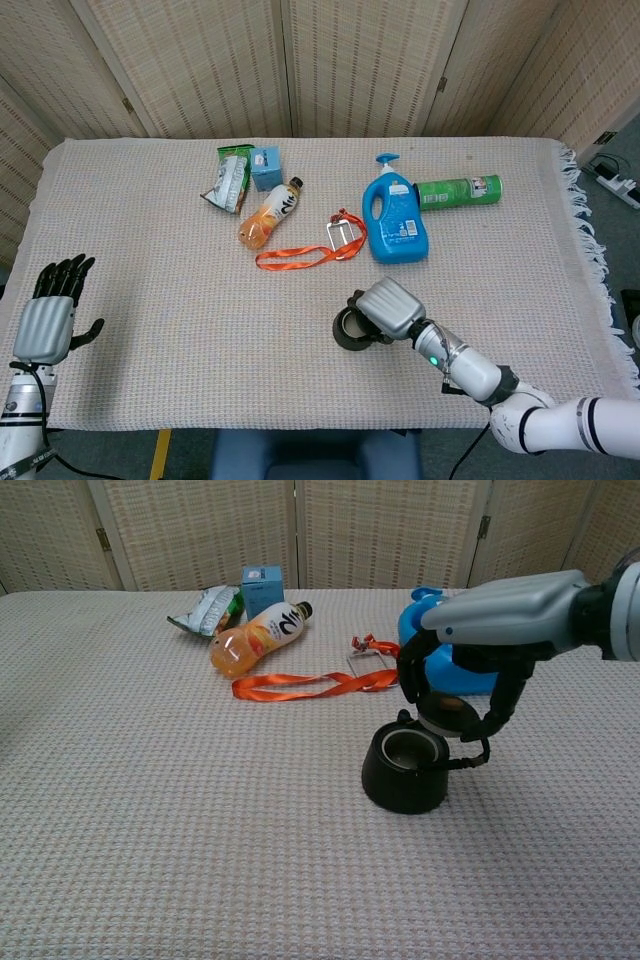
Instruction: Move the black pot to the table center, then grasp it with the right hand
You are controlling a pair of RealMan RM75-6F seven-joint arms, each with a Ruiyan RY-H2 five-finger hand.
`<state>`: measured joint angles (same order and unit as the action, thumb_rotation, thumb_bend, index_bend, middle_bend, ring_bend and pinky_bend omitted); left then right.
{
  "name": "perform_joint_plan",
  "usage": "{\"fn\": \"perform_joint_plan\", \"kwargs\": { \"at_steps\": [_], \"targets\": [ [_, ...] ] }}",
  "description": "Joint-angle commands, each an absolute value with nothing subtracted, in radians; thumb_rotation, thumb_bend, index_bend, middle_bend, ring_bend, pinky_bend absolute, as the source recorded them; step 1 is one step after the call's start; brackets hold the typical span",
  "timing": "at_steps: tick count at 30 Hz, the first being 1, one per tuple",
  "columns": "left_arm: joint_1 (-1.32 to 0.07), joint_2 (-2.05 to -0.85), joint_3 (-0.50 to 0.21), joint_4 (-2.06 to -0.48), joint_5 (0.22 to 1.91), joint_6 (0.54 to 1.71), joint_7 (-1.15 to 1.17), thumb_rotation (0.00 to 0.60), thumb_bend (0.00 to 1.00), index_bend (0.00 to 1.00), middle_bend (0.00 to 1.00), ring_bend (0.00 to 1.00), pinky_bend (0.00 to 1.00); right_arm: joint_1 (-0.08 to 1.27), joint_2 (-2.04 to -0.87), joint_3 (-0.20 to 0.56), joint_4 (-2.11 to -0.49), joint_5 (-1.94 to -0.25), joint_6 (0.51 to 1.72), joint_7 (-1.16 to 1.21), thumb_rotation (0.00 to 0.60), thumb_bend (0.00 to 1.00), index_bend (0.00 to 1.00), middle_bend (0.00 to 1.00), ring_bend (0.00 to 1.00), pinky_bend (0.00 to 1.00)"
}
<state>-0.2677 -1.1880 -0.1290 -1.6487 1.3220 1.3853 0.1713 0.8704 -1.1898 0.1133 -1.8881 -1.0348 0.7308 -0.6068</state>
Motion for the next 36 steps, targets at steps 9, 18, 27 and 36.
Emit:
{"fn": "perform_joint_plan", "kwargs": {
  "at_steps": [9, 18, 27, 36],
  "targets": [
    [-0.263, -1.188, -0.131, -1.637, 1.320, 1.382, 0.161, 0.600, 0.24, 0.03, 0.00, 0.00, 0.00, 0.948, -1.299, 0.065, -1.812, -0.935, 0.773, -0.699, 0.600, 0.24, 0.50, 0.47, 0.85, 0.81],
    [-0.261, -1.190, -0.131, -1.631, 1.321, 1.377, 0.151, 0.600, 0.24, 0.03, 0.00, 0.00, 0.00, 0.978, -1.332, 0.047, -1.797, -0.916, 0.796, -0.708, 0.600, 0.24, 0.50, 0.44, 0.85, 0.81],
    [-0.259, -1.192, -0.132, -1.624, 1.323, 1.375, 0.145, 0.600, 0.24, 0.03, 0.00, 0.00, 0.00, 0.993, -1.319, 0.024, -1.809, -0.911, 0.812, -0.715, 0.600, 0.24, 0.31, 0.31, 0.85, 0.81],
    [-0.258, -1.191, -0.135, -1.621, 1.322, 1.374, 0.142, 0.600, 0.24, 0.03, 0.00, 0.00, 0.00, 0.996, -1.301, 0.020, -1.836, -0.922, 0.840, -0.698, 0.600, 0.24, 0.23, 0.27, 0.85, 0.81]
  ]
}}
